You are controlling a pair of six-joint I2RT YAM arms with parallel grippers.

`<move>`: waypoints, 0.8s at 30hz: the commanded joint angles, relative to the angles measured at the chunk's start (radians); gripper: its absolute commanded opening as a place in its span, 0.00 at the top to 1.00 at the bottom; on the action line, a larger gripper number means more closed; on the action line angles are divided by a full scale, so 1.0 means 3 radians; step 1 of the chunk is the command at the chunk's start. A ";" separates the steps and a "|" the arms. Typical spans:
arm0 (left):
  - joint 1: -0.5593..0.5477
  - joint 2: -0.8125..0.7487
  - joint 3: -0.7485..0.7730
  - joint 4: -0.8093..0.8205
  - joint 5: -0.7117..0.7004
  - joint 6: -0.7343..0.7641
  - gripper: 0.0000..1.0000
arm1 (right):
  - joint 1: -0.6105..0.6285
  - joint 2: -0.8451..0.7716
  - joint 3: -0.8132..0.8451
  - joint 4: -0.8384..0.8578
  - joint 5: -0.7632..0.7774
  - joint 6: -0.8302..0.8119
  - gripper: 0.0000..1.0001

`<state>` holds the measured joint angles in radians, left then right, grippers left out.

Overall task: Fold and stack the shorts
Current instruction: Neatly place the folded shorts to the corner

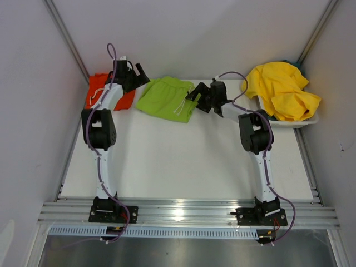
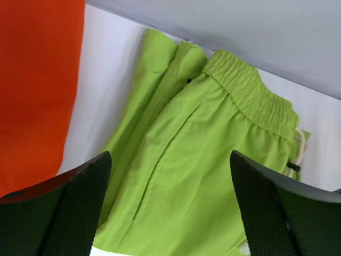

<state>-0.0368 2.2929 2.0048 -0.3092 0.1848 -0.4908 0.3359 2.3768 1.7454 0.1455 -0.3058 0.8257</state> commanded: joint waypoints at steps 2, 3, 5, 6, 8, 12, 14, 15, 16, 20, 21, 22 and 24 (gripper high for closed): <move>0.0036 0.0241 0.0398 -0.0318 -0.0126 0.0163 0.01 | -0.0015 -0.0074 0.0240 -0.0142 -0.0141 -0.0124 0.01; 0.0056 0.0308 0.0541 -0.0365 -0.0024 0.0163 0.01 | -0.0015 -0.0043 0.0277 -0.0213 -0.0142 -0.0129 0.00; 0.0066 0.0517 0.0792 -0.0574 0.0023 0.0153 0.01 | -0.0005 -0.0002 0.0318 -0.0245 -0.0147 -0.0094 0.00; 0.0066 0.0563 0.0879 -0.0600 0.0048 0.0153 0.01 | 0.0000 0.0028 0.0323 -0.0235 -0.0157 -0.0083 0.01; 0.0066 0.0605 0.0875 -0.0585 0.0059 0.0148 0.01 | 0.0031 0.0049 0.0348 -0.0240 -0.0162 -0.0078 0.03; 0.0066 0.0651 0.0843 -0.0529 0.0125 0.0122 0.01 | 0.0082 0.0197 0.0542 -0.0352 -0.0157 -0.0099 0.11; 0.0066 0.0727 0.0915 -0.0560 0.0171 0.0122 0.01 | 0.0092 0.0223 0.0563 -0.0352 -0.0167 -0.0083 0.17; 0.0072 0.0748 0.0936 -0.0565 0.0202 0.0117 0.01 | 0.0087 0.0228 0.0553 -0.0342 -0.0172 -0.0083 0.19; 0.0072 0.0799 0.0941 -0.0550 0.0248 0.0097 0.01 | 0.0092 0.0228 0.0558 -0.0342 -0.0177 -0.0078 0.22; 0.0077 0.0906 0.0956 -0.0468 0.0442 0.0041 0.01 | 0.0087 0.0233 0.0548 -0.0337 -0.0203 -0.0078 0.26; 0.0087 0.0962 0.0967 -0.0402 0.0625 -0.0030 0.01 | 0.0082 0.0233 0.0543 -0.0337 -0.0213 -0.0083 0.28; 0.0097 0.0983 0.0972 -0.0371 0.0626 -0.0066 0.01 | 0.0087 0.0233 0.0543 -0.0332 -0.0218 -0.0078 0.30; 0.0112 0.1054 0.1038 -0.0380 0.0708 -0.0087 0.01 | 0.0082 0.0243 0.0548 -0.0332 -0.0228 -0.0078 0.32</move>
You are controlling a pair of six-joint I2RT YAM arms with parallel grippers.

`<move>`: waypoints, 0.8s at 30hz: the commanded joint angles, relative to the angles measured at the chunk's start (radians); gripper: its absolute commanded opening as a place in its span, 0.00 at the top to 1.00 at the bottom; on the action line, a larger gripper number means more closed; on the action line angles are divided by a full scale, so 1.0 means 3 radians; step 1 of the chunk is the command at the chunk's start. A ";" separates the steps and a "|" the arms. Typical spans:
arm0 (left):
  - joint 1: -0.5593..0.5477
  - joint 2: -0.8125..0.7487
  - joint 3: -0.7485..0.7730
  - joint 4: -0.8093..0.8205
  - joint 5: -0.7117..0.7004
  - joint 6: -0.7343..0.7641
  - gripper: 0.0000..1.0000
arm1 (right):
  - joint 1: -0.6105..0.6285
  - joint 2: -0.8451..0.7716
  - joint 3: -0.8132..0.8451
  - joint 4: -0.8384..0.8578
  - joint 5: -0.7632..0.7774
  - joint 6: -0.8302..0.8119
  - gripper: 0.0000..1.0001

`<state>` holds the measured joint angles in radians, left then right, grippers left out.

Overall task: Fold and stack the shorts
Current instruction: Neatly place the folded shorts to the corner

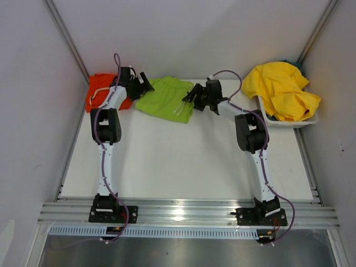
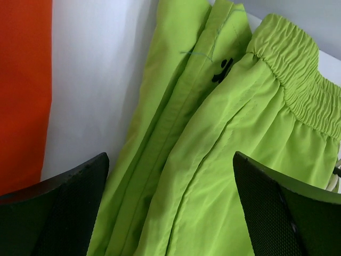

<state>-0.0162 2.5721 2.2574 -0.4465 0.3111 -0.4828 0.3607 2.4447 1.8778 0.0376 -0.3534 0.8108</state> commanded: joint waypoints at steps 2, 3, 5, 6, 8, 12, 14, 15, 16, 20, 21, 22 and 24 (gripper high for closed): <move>0.0044 0.0165 0.0252 -0.0055 0.0247 -0.0119 0.01 | -0.0001 0.0017 0.0051 0.0150 -0.0115 0.0022 0.34; 0.0044 0.0195 0.0303 -0.0066 0.0262 -0.0134 0.01 | -0.0011 0.0012 0.0025 0.0196 -0.0161 0.0048 0.36; 0.0044 0.0216 0.0319 -0.0107 0.0272 -0.0150 0.01 | -0.0016 0.0022 0.0015 0.0217 -0.0167 0.0064 0.39; 0.0044 0.0241 0.0375 -0.0137 0.0262 -0.0145 0.01 | -0.0006 0.0022 0.0015 0.0217 -0.0172 0.0064 0.39; 0.0044 0.0257 0.0401 -0.0168 0.0257 -0.0150 0.01 | -0.0006 0.0022 0.0020 0.0222 -0.0177 0.0064 0.41; 0.0044 0.0262 0.0406 -0.0214 0.0267 -0.0155 0.05 | -0.0006 0.0007 0.0020 0.0217 -0.0177 0.0048 0.42; 0.0044 0.0267 0.0406 -0.0240 0.0287 -0.0145 0.19 | -0.0006 0.0007 0.0015 0.0228 -0.0182 0.0048 0.44; 0.0039 0.0257 0.0406 -0.0260 0.0287 -0.0124 0.23 | -0.0006 0.0007 0.0015 0.0228 -0.0187 0.0048 0.45; 0.0018 0.0252 0.0386 -0.0260 0.0292 -0.0119 0.27 | -0.0006 0.0012 0.0015 0.0228 -0.0192 0.0043 0.46; -0.0038 0.0221 0.0360 -0.0271 0.0323 -0.0063 0.44 | -0.0001 0.0017 0.0020 0.0223 -0.0197 0.0043 0.51; -0.0043 0.0211 0.0345 -0.0255 0.0323 -0.0058 0.47 | -0.0001 0.0017 0.0025 0.0217 -0.0192 0.0043 0.52; -0.0048 0.0196 0.0324 -0.0235 0.0338 -0.0058 0.50 | -0.0001 0.0022 0.0030 0.0192 -0.0192 0.0038 0.55; -0.0053 0.0145 0.0212 -0.0138 0.0379 -0.0068 0.61 | 0.0004 0.0032 0.0045 0.0171 -0.0192 0.0038 0.62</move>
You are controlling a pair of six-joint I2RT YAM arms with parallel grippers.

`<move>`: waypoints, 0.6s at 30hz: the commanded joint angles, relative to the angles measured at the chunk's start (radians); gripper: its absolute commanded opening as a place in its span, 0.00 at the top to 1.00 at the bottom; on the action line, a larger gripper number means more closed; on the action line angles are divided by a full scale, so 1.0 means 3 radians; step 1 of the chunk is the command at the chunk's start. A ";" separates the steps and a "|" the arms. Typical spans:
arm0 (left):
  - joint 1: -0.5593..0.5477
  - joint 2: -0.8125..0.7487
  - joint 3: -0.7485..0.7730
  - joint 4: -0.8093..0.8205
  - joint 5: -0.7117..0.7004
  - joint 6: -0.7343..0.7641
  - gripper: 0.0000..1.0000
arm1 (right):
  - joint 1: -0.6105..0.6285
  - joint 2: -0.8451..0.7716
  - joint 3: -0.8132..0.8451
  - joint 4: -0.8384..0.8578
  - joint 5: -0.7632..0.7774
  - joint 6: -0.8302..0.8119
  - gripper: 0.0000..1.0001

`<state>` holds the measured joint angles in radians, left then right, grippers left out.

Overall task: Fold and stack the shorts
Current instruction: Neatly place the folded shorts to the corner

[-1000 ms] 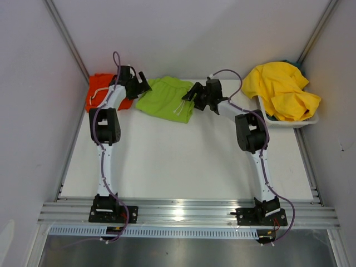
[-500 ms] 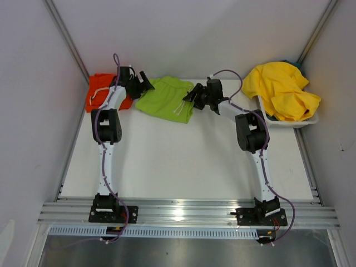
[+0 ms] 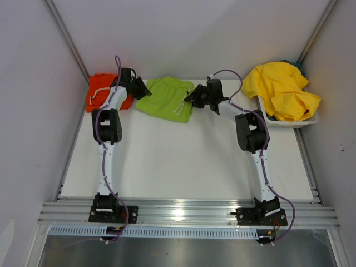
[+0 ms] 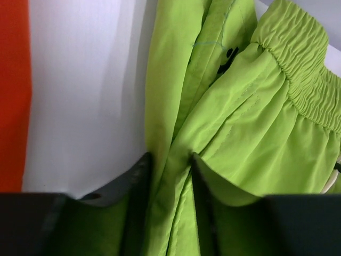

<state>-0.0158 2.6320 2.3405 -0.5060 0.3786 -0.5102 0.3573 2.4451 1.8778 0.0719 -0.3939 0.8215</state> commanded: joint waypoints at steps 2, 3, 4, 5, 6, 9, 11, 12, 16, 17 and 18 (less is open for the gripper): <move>-0.0055 -0.0081 -0.0126 0.0122 0.0246 0.0013 0.66 | 0.0021 0.0067 0.0091 0.0006 -0.0057 -0.0003 0.64; -0.0055 -0.0096 -0.0127 0.0178 0.0287 0.0008 0.66 | 0.0026 0.0087 0.0122 -0.0045 -0.0037 -0.0013 0.64; -0.0060 -0.0096 -0.0117 0.0199 0.0323 0.0008 0.66 | 0.0036 0.0128 0.0228 -0.0197 -0.0012 -0.0053 0.64; -0.0060 -0.0106 -0.0117 0.0209 0.0348 0.0008 0.67 | 0.0041 0.0148 0.0280 -0.0270 0.0024 -0.0084 0.63; -0.0065 -0.0111 -0.0112 0.0214 0.0344 0.0018 0.67 | 0.0052 0.0164 0.0326 -0.0407 0.0100 -0.0105 0.60; -0.0080 -0.0127 -0.0142 0.0214 0.0318 0.0034 0.73 | 0.0067 0.0174 0.0393 -0.0592 0.0183 -0.0156 0.57; -0.0085 -0.0137 -0.0157 0.0229 0.0313 0.0039 0.81 | 0.0067 0.0169 0.0388 -0.0613 0.0198 -0.0166 0.57; -0.0090 -0.0142 -0.0178 0.0235 0.0308 0.0034 0.85 | 0.0062 0.0164 0.0383 -0.0618 0.0203 -0.0171 0.57; -0.0090 -0.0219 -0.0295 0.0301 0.0241 0.0019 1.00 | 0.0057 0.0057 0.0276 -0.0547 0.0203 -0.0207 0.31; -0.0090 -0.0254 -0.0356 0.0316 0.0216 0.0018 1.00 | 0.0047 0.0021 0.0245 -0.0541 0.0213 -0.0222 0.25; -0.0090 -0.0275 -0.0377 0.0321 0.0190 0.0018 1.00 | 0.0042 -0.0070 0.0164 -0.0506 0.0219 -0.0263 0.18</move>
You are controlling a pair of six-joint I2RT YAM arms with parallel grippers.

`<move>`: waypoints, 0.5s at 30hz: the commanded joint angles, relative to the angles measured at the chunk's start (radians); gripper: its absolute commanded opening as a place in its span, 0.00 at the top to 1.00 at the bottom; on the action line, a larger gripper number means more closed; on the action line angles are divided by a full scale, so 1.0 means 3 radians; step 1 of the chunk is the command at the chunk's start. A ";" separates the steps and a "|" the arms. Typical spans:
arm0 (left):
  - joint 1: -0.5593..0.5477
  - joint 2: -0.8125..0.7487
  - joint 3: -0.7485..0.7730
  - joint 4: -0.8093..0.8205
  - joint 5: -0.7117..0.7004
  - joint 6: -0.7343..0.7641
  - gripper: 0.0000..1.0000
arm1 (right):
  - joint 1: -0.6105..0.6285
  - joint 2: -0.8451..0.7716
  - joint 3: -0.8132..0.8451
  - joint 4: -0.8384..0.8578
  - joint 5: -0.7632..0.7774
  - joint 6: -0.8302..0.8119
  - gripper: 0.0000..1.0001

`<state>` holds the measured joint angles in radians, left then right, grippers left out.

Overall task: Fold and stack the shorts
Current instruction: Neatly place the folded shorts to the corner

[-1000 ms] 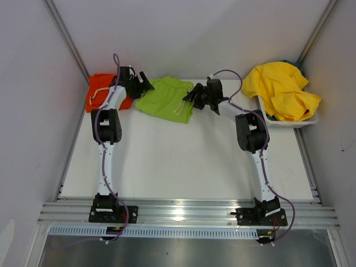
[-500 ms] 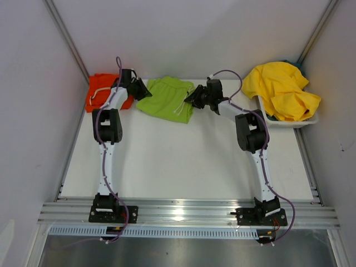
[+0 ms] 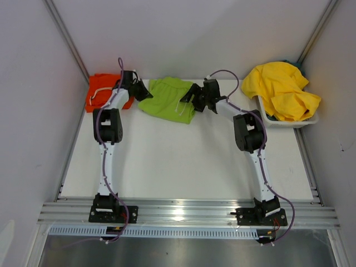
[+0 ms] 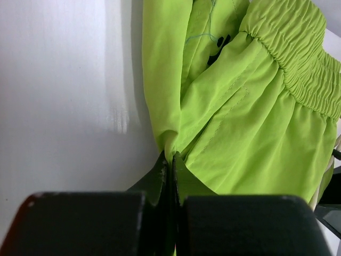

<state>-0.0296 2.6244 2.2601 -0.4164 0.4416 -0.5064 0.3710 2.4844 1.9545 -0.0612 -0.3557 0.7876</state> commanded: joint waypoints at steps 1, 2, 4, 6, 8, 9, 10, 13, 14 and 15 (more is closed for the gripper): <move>-0.0045 -0.0265 -0.0129 0.0028 -0.0060 0.0006 1.00 | -0.0009 -0.0258 -0.0138 -0.0042 0.0097 -0.0176 0.15; -0.0045 -0.0295 -0.0170 0.0033 -0.0081 0.0006 1.00 | -0.0014 -0.0309 -0.0174 -0.0041 0.0097 -0.0201 0.13; -0.0045 -0.0311 -0.0216 0.0043 -0.0127 0.0006 1.00 | -0.0030 -0.0468 -0.0292 -0.0026 0.0097 -0.0278 0.10; -0.0045 -0.0347 -0.0262 0.0069 -0.0132 0.0006 1.00 | -0.0060 -0.0590 -0.0414 0.0025 0.0097 -0.0304 0.10; -0.0050 -0.0382 -0.0298 0.0064 -0.0142 0.0016 1.00 | -0.0091 -0.0779 -0.0649 0.0071 0.0127 -0.0319 0.09; -0.0050 -0.0393 -0.0318 0.0059 -0.0153 0.0026 1.00 | -0.0132 -0.0836 -0.0726 0.0117 0.0127 -0.0319 0.10; -0.0050 -0.0423 -0.0329 0.0053 -0.0163 0.0031 1.00 | -0.0152 -0.0932 -0.0889 0.0142 0.0132 -0.0314 0.10; -0.0050 -0.0490 -0.0416 0.0089 -0.0199 0.0047 1.00 | -0.0249 -0.1010 -0.1099 0.0271 0.0117 -0.0278 0.10; -0.0050 -0.0500 -0.0421 0.0094 -0.0209 0.0042 1.00 | -0.0260 -0.1005 -0.1110 0.0260 0.0102 -0.0278 0.10; -0.0050 -0.0510 -0.0441 0.0104 -0.0204 0.0042 1.00 | -0.0280 -0.0995 -0.1115 0.0255 0.0076 -0.0278 0.10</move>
<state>-0.0372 2.5576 2.1506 -0.3813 0.4065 -0.5060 0.3099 2.2360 1.6379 -0.0307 -0.3305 0.7212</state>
